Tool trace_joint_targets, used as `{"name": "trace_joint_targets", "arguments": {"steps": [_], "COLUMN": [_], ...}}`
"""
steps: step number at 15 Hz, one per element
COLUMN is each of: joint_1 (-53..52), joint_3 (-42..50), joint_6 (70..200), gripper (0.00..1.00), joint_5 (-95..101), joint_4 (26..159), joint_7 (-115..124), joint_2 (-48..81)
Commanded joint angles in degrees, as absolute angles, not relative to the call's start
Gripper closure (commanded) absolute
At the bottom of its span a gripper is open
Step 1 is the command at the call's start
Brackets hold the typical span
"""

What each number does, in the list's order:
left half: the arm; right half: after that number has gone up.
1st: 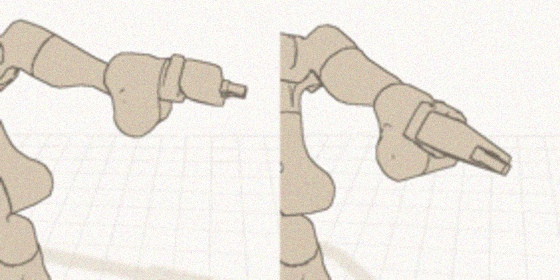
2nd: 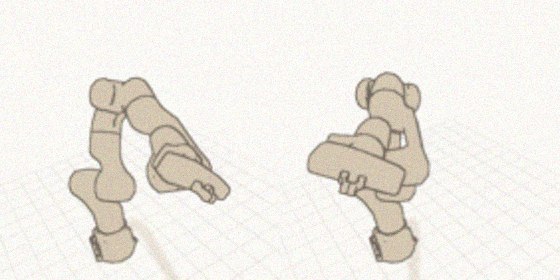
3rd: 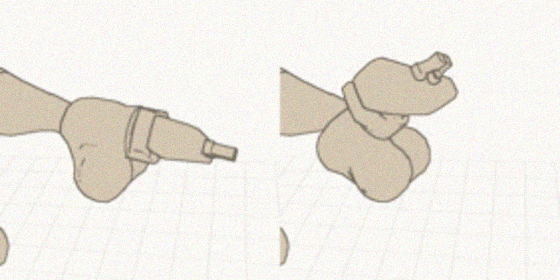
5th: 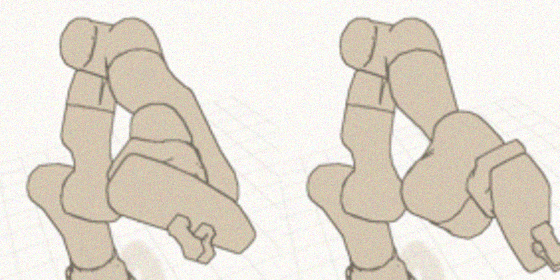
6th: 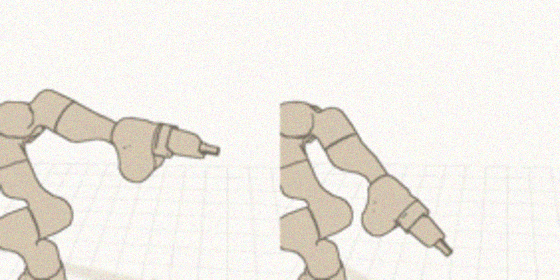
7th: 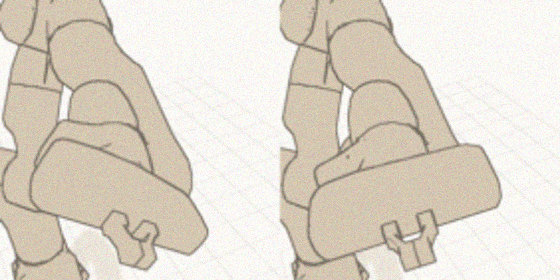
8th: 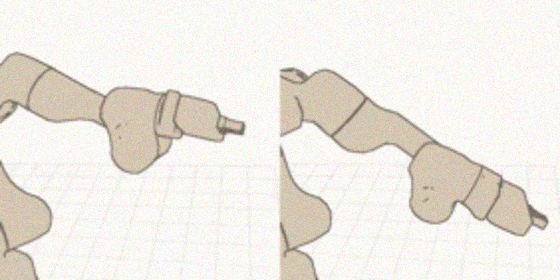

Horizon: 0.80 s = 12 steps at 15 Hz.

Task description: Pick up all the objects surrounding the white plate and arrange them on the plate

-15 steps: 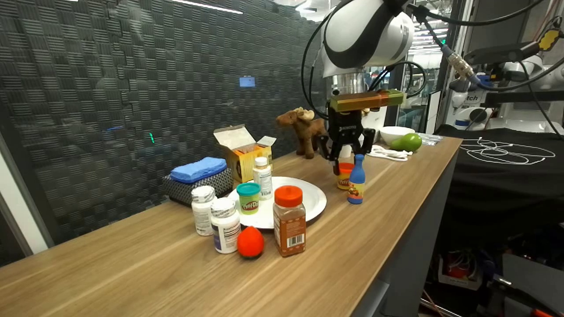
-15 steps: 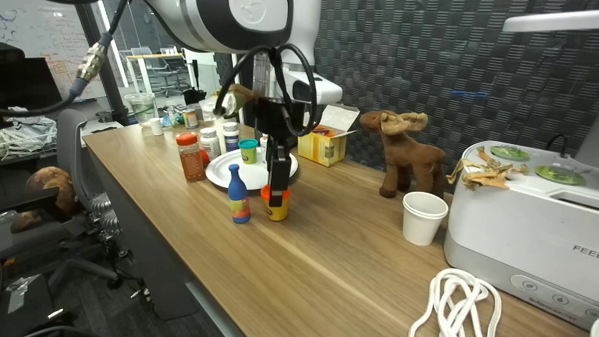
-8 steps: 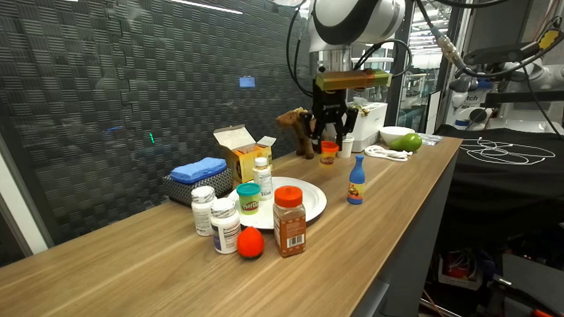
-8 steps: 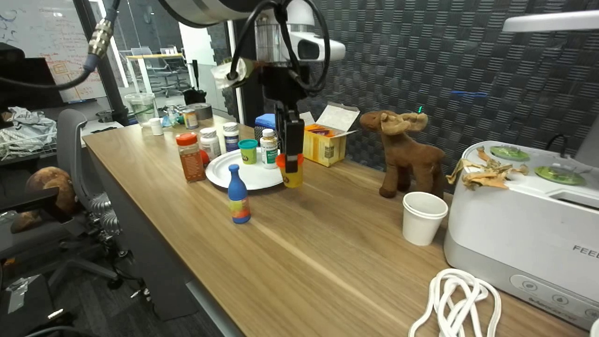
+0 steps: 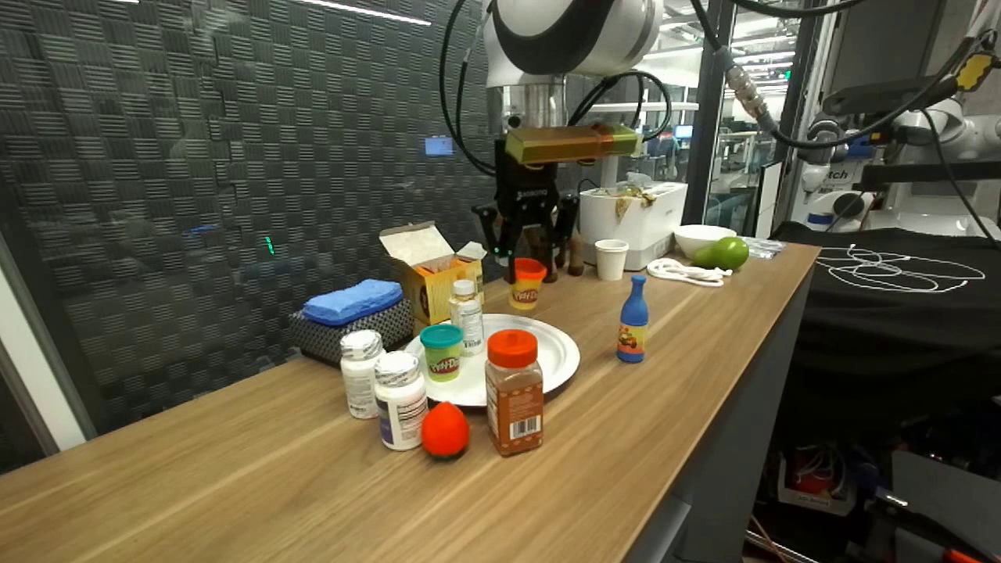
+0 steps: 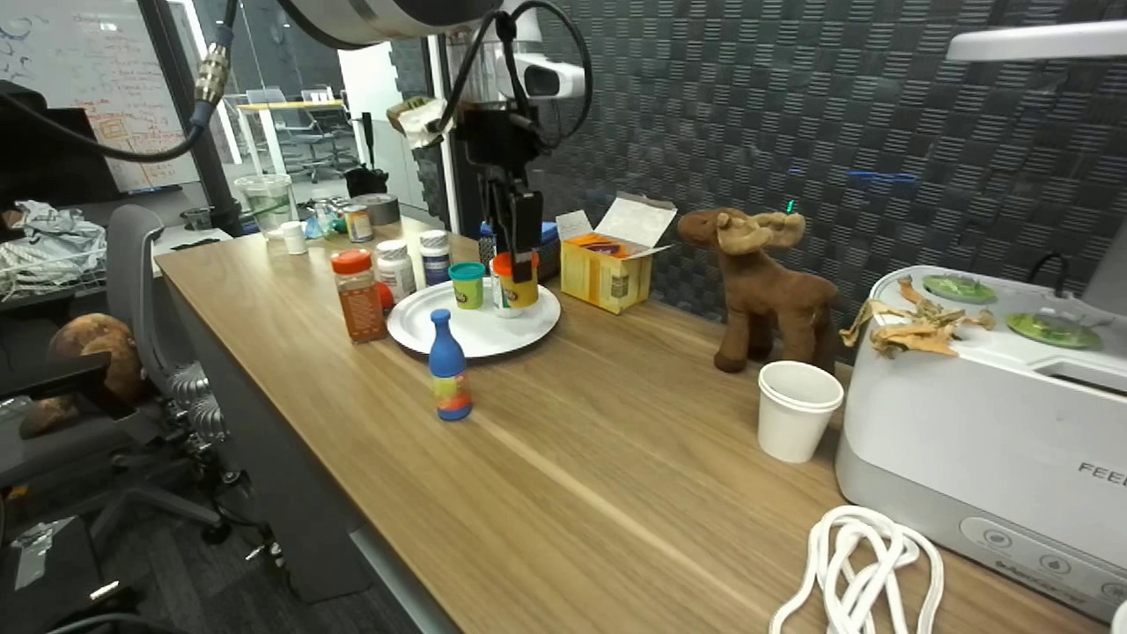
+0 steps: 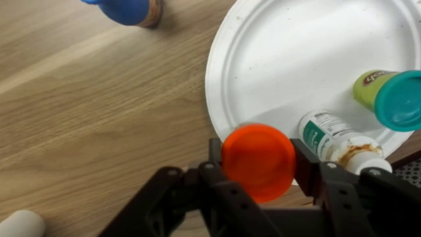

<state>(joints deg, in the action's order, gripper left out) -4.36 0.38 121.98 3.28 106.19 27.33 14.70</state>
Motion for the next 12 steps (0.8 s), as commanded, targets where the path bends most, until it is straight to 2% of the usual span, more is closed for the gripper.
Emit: {"name": "trace_joint_targets", "arguments": {"steps": [1, 12], "joint_1": [-5.37, -4.53], "joint_3": [-0.18, -1.4], "joint_6": [121.53, 121.32], "gripper": [0.71, 0.71], "joint_5": [4.39, 0.91], "joint_4": [102.84, 98.4], "joint_7": [23.75, 10.85], "joint_2": [17.98, 24.38]}}
